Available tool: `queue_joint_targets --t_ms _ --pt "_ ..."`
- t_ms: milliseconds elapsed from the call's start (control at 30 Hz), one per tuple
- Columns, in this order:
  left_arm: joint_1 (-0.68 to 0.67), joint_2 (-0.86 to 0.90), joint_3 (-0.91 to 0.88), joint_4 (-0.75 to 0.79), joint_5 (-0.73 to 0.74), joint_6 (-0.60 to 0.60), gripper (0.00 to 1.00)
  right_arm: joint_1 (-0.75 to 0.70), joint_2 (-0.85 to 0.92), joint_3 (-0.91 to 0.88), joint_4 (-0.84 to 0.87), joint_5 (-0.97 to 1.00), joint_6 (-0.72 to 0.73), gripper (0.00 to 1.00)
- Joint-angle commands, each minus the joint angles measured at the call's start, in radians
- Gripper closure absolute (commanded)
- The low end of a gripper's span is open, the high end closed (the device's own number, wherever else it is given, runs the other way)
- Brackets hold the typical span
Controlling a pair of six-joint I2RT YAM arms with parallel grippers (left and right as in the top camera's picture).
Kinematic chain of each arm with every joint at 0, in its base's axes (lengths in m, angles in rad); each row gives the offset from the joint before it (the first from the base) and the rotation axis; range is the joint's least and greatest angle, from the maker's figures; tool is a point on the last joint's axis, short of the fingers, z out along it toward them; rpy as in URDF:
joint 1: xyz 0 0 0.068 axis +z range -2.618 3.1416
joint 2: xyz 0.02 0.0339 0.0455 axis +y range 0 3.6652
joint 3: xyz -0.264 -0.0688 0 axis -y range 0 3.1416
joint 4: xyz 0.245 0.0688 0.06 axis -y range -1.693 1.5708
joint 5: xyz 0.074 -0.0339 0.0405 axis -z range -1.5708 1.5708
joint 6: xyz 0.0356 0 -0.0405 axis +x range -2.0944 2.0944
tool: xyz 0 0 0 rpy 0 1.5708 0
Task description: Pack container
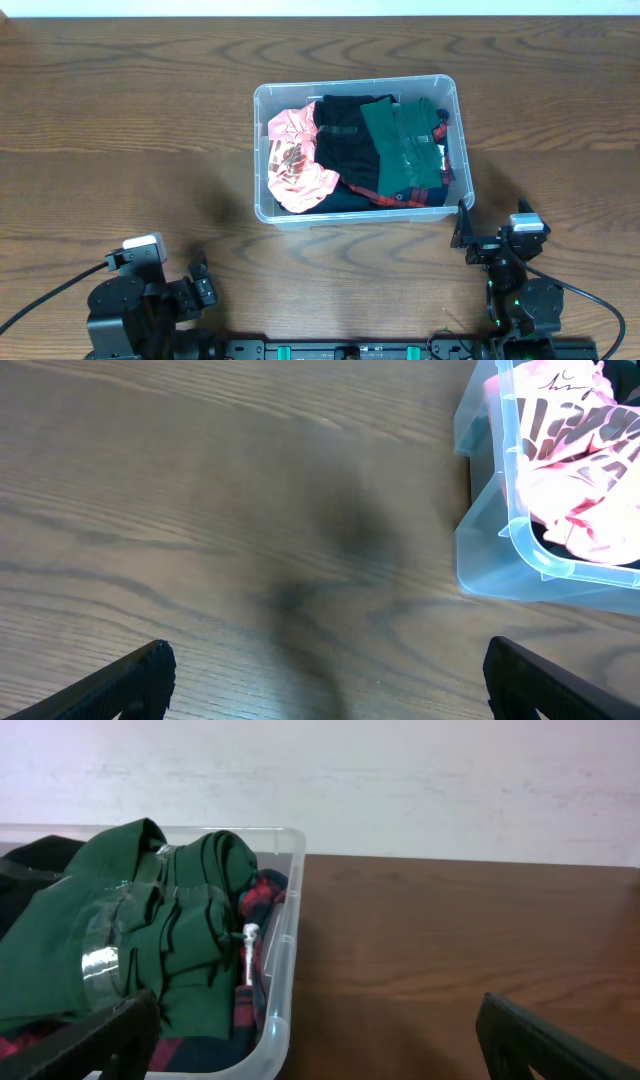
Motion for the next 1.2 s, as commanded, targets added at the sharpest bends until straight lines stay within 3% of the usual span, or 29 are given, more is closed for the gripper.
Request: queue_joint_targets --t_ms 0,200,333,633,900,967,1167 --pt "0.002 -0.006 -0.004 -0.002 -0.001 0.003 0.02 0.023 -0.006 -0.002 -0.004 -0.005 -0.019 0.01" --pt "-0.002 -0.057 -0.029 -0.002 -0.002 0.005 0.02 0.023 -0.005 -0.002 -0.004 -0.005 -0.019 0.01" --pt "-0.026 -0.149 -0.138 0.066 -0.002 0.007 0.02 0.023 -0.005 -0.002 -0.004 -0.005 -0.019 0.01" --pt "-0.032 -0.323 -0.502 0.574 -0.001 0.006 0.02 0.023 -0.006 -0.002 -0.004 -0.005 -0.019 0.01" --pt "-0.032 -0.331 -0.749 1.027 -0.001 0.006 0.02 0.023 -0.005 -0.002 -0.004 -0.005 -0.019 0.01" --pt "-0.032 -0.331 -0.806 1.080 -0.001 0.006 0.02 0.023 -0.005 -0.002 -0.004 -0.005 -0.019 0.01" --pt "-0.032 -0.331 -0.808 1.050 -0.006 0.006 0.02 0.023 -0.006 -0.002 -0.004 -0.005 -0.019 0.01"
